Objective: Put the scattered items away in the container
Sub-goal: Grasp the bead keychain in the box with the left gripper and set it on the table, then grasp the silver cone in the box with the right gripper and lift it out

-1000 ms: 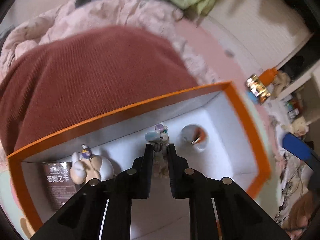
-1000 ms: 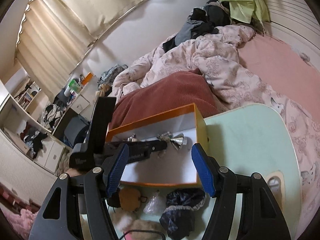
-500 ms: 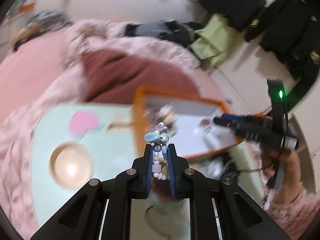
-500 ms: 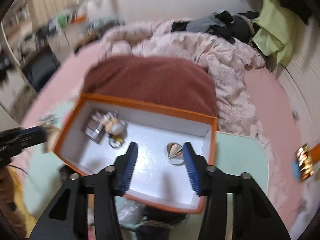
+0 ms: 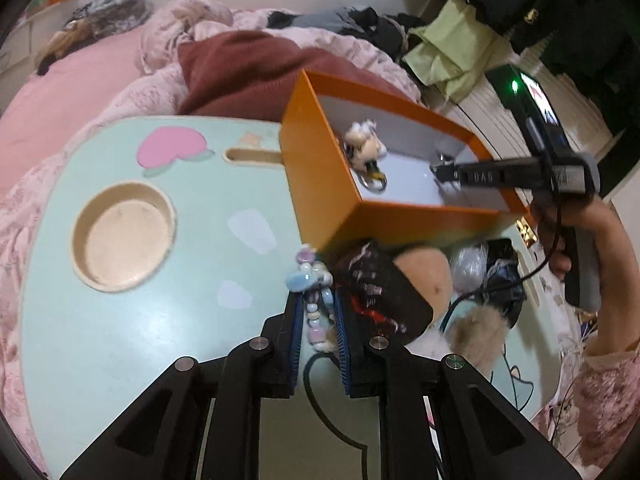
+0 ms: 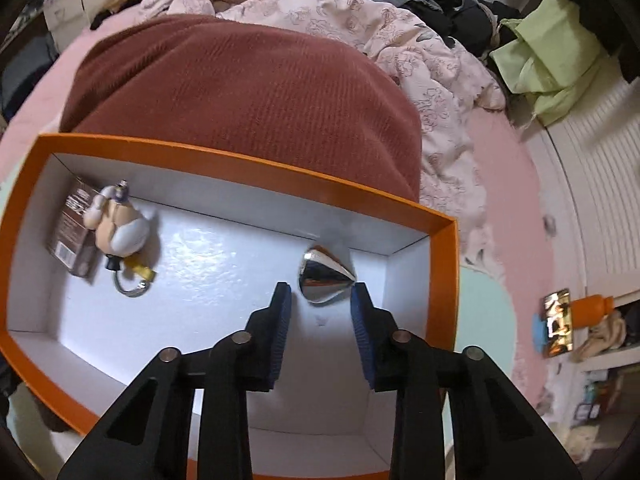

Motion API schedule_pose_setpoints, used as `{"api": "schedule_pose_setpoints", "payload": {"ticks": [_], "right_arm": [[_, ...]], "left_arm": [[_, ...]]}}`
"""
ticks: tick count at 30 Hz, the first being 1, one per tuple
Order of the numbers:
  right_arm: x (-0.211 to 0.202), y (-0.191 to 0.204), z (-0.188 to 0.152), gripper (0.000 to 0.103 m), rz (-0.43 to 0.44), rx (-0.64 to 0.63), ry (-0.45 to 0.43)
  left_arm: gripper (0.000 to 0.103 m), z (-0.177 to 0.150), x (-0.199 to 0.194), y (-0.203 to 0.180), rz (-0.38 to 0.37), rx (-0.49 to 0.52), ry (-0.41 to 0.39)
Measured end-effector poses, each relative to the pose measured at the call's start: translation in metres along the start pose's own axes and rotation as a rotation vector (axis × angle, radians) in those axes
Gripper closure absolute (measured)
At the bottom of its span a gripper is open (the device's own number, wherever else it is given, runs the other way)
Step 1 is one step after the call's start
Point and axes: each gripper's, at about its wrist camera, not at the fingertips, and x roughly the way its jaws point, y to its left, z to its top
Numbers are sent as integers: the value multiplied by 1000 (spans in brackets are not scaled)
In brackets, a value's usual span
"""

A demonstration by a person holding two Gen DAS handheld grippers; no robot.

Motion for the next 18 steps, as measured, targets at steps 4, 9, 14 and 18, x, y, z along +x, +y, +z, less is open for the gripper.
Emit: {"api": "schedule_pose_setpoints", "payload": {"ticks": [4, 9, 14, 18], "right_arm": [[-5, -12, 0, 91, 27, 45, -25], [-11, -28, -4, 100, 150, 107, -54], [-20, -23, -2, 91, 197, 75, -52], [-24, -11, 5, 66, 174, 18, -68]], "left_arm": [[60, -4, -2, 0, 6, 1, -14], [54, -2, -14, 7, -31, -39, -50], [54, 0, -20, 13, -30, -64, -64], [54, -1, -21, 13, -44, -73, -63]]}}
